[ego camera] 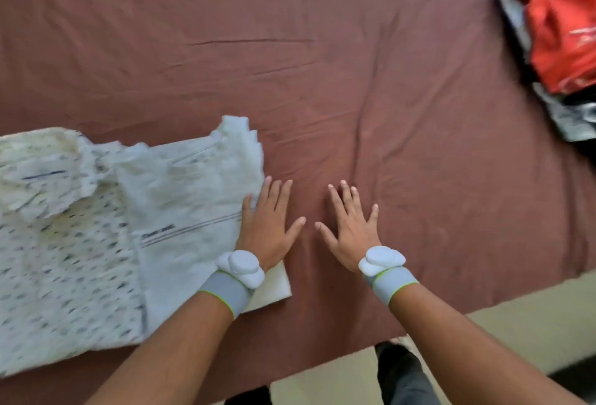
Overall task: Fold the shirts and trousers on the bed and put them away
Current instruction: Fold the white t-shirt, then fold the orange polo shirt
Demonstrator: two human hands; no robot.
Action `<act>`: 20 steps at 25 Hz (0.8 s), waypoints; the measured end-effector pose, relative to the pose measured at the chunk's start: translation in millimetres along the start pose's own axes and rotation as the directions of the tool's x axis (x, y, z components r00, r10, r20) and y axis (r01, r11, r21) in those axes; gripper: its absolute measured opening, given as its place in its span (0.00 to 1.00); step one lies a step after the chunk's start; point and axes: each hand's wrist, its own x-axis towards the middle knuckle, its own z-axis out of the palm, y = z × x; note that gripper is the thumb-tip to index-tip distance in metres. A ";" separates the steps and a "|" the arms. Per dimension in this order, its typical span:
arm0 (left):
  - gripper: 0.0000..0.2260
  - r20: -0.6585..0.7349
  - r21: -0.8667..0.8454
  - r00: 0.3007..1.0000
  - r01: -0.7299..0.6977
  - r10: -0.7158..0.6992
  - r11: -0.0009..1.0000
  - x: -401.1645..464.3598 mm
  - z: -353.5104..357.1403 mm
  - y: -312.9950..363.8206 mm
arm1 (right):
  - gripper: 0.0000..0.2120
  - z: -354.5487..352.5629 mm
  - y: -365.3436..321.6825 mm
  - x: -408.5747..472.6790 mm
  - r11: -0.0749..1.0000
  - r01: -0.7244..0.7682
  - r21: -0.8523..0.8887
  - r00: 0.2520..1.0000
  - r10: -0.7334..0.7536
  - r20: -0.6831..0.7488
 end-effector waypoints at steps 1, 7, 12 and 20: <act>0.37 0.028 0.006 1.000 -0.010 0.010 1.000 9.3 4.2 23.1 | 0.36 -6.3 23.3 0.0 0.999 -0.031 -0.010 1.000 0.031 0.005; 0.36 0.081 0.084 0.997 0.006 -0.013 0.996 101.0 44.9 189.0 | 0.37 -55.3 172.8 16.8 1.000 -0.005 -0.030 1.000 0.006 0.023; 0.32 0.112 0.052 0.994 -0.005 -0.001 0.999 189.5 66.4 330.4 | 0.40 -109.9 307.2 46.5 0.993 -0.113 0.040 0.994 0.112 0.013; 0.29 0.211 0.008 0.972 0.105 -0.104 0.994 229.4 63.5 378.8 | 0.43 -134.7 362.0 46.9 0.978 -0.135 0.160 0.986 0.117 0.121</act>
